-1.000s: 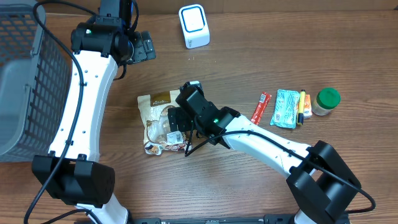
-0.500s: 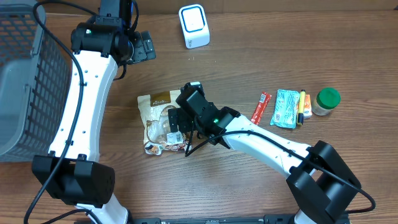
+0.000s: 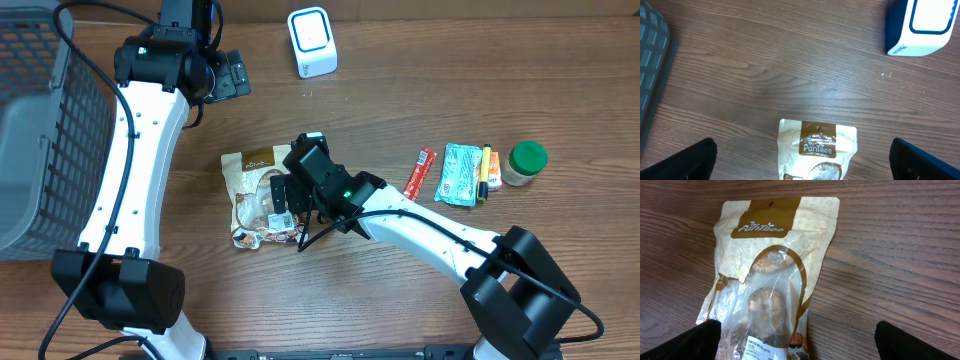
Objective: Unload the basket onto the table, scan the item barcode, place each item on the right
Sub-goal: 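Move the right gripper left over the beige PaniTree bag, then move the left gripper right toward the bag's left edge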
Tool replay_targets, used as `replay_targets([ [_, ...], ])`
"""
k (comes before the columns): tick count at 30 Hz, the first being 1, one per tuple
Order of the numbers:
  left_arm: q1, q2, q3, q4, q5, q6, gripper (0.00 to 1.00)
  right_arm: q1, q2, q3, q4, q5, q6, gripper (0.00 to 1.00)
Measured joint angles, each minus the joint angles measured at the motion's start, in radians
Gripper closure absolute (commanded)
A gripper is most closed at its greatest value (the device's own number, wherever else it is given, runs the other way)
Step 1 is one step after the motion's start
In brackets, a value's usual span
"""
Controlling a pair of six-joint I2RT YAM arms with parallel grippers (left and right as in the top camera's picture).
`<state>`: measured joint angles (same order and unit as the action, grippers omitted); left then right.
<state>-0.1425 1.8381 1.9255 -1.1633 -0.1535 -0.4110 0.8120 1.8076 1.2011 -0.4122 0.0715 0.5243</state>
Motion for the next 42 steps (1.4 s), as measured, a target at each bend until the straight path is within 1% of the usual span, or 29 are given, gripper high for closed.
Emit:
replay_targets([
  [3, 0.0, 0.0, 0.0, 0.006, 0.0, 0.0, 0.0, 0.0, 0.0, 0.0, 0.001, 0.004, -0.001, 0.0],
  [7, 0.0, 0.0, 0.0, 0.076, 0.017, -0.009, 0.0, 0.0, 0.0, 0.0, -0.009, 0.007, 0.0, 0.02],
  [8, 0.0, 0.0, 0.0, 0.075, 0.032, -0.011, 0.02, 0.0, 0.0, 0.0, -0.017, 0.007, -0.001, 0.02],
  [9, 0.0, 0.0, 0.0, 0.064, 0.05, -0.011, 0.18, 0.0, 0.0, 0.0, -0.022, 0.007, 0.0, 0.02],
  [10, 0.0, 0.0, 0.0, 0.055, 0.069, -0.008, 0.5, 0.0, 0.0, 0.0, -0.024, 0.009, -0.001, 0.03],
  [11, 0.0, 0.0, 0.0, 0.046, 0.09, 0.001, 0.84, 0.0, 0.0, 0.0, -0.025, 0.011, -0.001, 0.04],
  [12, 0.0, 0.0, 0.0, 0.021, 0.112, 0.009, 0.96, 0.0, 0.0, 0.0, -0.025, 0.015, -0.001, 0.06],
  [15, 0.0, 0.0, 0.002, -0.121, 0.136, 0.021, 0.96, 0.0, 0.0, 0.0, -0.026, 0.03, -0.002, 0.12],
  [18, 0.0, 0.0, -0.012, -0.253, 0.114, 0.007, 0.96, 0.0, 0.0, 0.0, -0.026, 0.04, -0.001, 0.19],
  [19, 0.0, -0.002, -0.024, -0.271, 0.102, -0.001, 0.96, 0.0, 0.0, 0.0, -0.025, 0.042, -0.003, 0.22],
  [22, 0.0, -0.01, -0.116, -0.266, 0.058, -0.014, 0.96, 0.0, 0.0, -0.001, -0.024, 0.05, -0.007, 0.37],
  [24, 0.0, -0.015, -0.202, -0.211, 0.028, -0.031, 0.96, 0.0, 0.0, -0.001, -0.023, 0.058, -0.004, 0.38],
  [29, 0.0, -0.014, -0.457, 0.032, -0.024, -0.059, 0.96, -0.001, 0.0, -0.001, -0.033, 0.068, -0.001, 0.39],
  [32, 0.0, -0.014, -0.568, 0.196, -0.039, -0.062, 0.96, -0.005, 0.0, -0.001, -0.048, 0.067, -0.001, 0.39],
  [35, 0.0, -0.014, -0.645, 0.309, -0.043, -0.062, 0.96, -0.019, 0.0, -0.001, -0.057, 0.067, -0.001, 0.38],
  [42, -0.007, -0.014, -0.772, 0.427, -0.046, -0.065, 0.96, -0.073, 0.0, -0.001, -0.079, 0.071, 0.016, 0.33],
])
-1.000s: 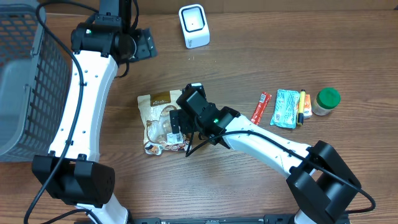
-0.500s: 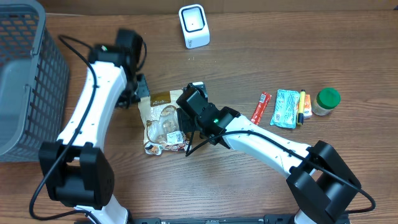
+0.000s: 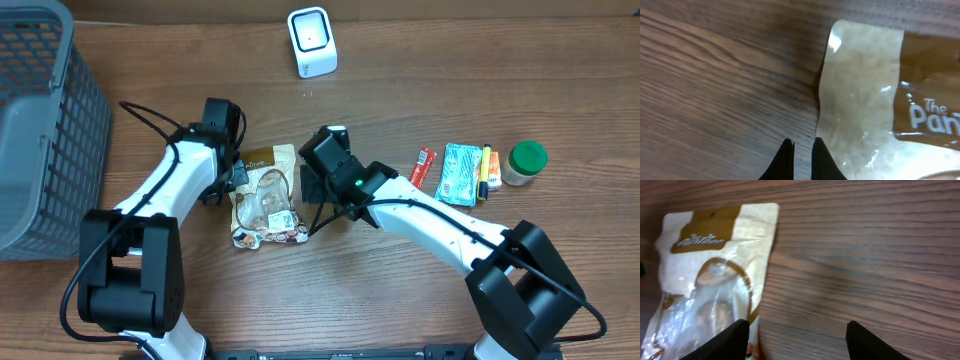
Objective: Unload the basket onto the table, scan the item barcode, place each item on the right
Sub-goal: 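Move the left gripper right toward the bag's left edge, then close both grippers on opposite edges of the beige bag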
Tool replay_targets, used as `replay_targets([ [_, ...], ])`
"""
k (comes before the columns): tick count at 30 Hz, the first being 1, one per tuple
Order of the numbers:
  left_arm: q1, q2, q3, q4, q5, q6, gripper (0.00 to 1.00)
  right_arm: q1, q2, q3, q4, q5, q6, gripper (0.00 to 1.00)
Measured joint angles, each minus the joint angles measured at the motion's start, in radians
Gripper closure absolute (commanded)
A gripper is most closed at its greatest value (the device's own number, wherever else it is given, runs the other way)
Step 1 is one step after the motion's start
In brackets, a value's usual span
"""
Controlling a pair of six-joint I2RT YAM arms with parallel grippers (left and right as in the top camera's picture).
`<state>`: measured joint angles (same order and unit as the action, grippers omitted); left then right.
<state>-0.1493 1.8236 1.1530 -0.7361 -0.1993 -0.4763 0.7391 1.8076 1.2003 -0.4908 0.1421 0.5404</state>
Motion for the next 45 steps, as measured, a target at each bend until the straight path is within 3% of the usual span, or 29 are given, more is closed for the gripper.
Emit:
replay_targets([
  [5, -0.002, 0.0, -0.058, 0.093, 0.0, -0.003, 0.95, -0.006, 0.0, 0.0, 0.0, 0.003, 0.006, 0.32],
  [11, -0.002, -0.003, -0.108, 0.143, 0.013, -0.034, 0.85, -0.006, 0.0, 0.0, -0.001, 0.003, 0.008, 0.3],
  [22, -0.015, -0.003, -0.119, 0.299, 0.386, 0.036, 0.7, -0.006, 0.0, 0.0, -0.017, 0.004, 0.032, 0.24],
  [27, -0.062, -0.003, -0.12, 0.297, 0.444, 0.069, 0.68, -0.006, 0.0, 0.0, -0.018, 0.003, 0.037, 0.16],
  [34, -0.145, -0.003, -0.121, 0.296, 0.465, 0.127, 0.68, -0.006, 0.0, 0.0, -0.034, 0.003, 0.035, 0.13],
  [45, -0.126, -0.043, -0.003, 0.104, 0.529, 0.154, 0.53, -0.006, 0.0, -0.001, -0.145, 0.004, 0.032, 0.1],
])
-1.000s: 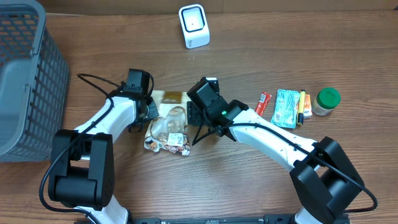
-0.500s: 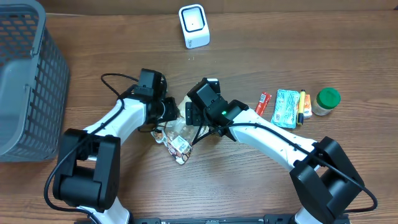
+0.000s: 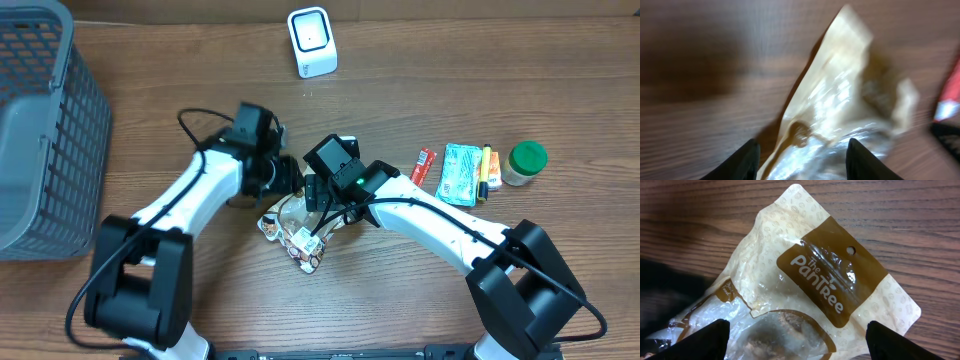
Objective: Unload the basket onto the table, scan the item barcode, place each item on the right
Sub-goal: 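Close both grippers on opposite edges of the beige bag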
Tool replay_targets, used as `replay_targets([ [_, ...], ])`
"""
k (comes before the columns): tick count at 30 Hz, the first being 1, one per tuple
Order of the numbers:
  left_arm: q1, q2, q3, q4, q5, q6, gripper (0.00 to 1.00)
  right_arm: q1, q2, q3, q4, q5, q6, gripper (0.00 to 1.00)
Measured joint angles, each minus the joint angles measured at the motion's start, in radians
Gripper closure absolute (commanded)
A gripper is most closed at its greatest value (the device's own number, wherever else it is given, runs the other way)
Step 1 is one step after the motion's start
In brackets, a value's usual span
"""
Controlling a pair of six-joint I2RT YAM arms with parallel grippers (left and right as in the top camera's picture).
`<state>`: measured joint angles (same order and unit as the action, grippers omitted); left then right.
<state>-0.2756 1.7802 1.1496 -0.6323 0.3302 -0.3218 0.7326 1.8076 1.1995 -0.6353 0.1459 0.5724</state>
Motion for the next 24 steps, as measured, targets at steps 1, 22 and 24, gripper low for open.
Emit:
replay_targets([
  [1, 0.008, -0.017, 0.036, -0.047, 0.001, -0.006, 0.53, 0.0, 0.0, 0.0, -0.001, 0.0, -0.001, 0.09],
  [22, -0.057, -0.075, -0.106, -0.333, -0.035, -0.042, 0.43, -0.039, 0.0, 0.0, 0.006, 0.0, 0.0, 0.0],
  [24, -0.057, -0.075, -0.126, -0.285, -0.035, -0.046, 0.44, -0.039, 0.0, 0.0, 0.007, 0.0, 0.0, 0.0],
])
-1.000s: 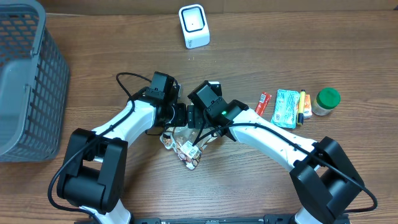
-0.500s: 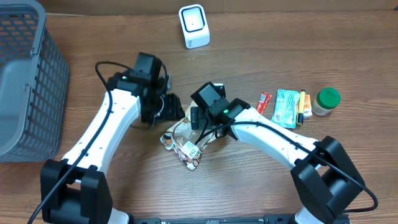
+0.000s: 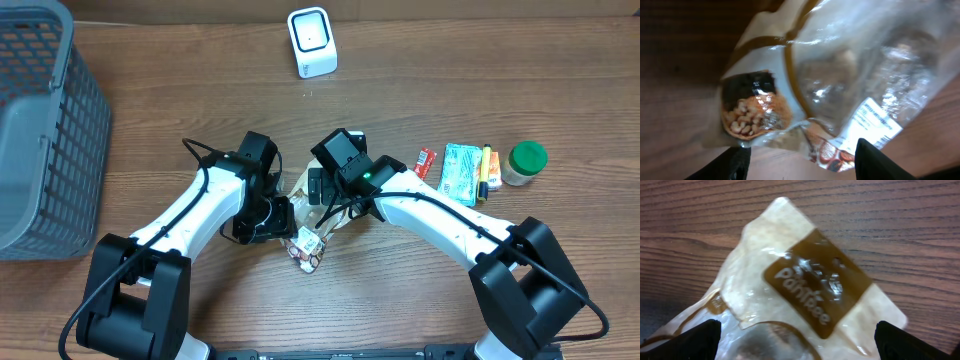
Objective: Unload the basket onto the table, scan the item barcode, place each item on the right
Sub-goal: 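Close both grippers on opposite edges of the beige bag, then lift the bag and pull the grippers apart to stretch it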
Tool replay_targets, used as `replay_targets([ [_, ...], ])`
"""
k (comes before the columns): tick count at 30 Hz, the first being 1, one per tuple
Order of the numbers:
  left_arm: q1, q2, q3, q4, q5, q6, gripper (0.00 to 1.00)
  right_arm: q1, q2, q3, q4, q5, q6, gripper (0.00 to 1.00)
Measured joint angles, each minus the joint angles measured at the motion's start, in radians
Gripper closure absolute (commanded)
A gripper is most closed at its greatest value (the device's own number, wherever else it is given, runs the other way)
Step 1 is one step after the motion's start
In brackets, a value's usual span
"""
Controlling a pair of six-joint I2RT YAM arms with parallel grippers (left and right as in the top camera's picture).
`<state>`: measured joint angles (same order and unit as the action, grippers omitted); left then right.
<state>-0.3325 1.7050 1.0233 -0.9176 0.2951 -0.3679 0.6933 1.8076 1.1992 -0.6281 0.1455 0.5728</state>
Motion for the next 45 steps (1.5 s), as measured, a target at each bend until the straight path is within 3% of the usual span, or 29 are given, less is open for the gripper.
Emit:
replay_targets([
  [22, -0.001, 0.0, -0.018, 0.317, -0.178, -0.015, 0.49, -0.016, 0.0, 0.0, -0.018, -0.003, 0.0, 0.0],
  [25, -0.001, 0.0, -0.015, 0.248, -0.169, -0.027, 0.43, -0.027, 0.0, 0.0, -0.02, -0.017, 0.0, 0.0],
  [30, -0.001, 0.0, 0.014, 0.079, -0.118, -0.049, 0.41, -0.032, 0.0, 0.0, -0.017, -0.034, 0.0, 0.0],
  [45, -0.01, 0.0, 0.024, -0.001, -0.081, -0.171, 0.31, -0.032, 0.0, 0.0, -0.012, -0.064, 0.0, 0.0],
])
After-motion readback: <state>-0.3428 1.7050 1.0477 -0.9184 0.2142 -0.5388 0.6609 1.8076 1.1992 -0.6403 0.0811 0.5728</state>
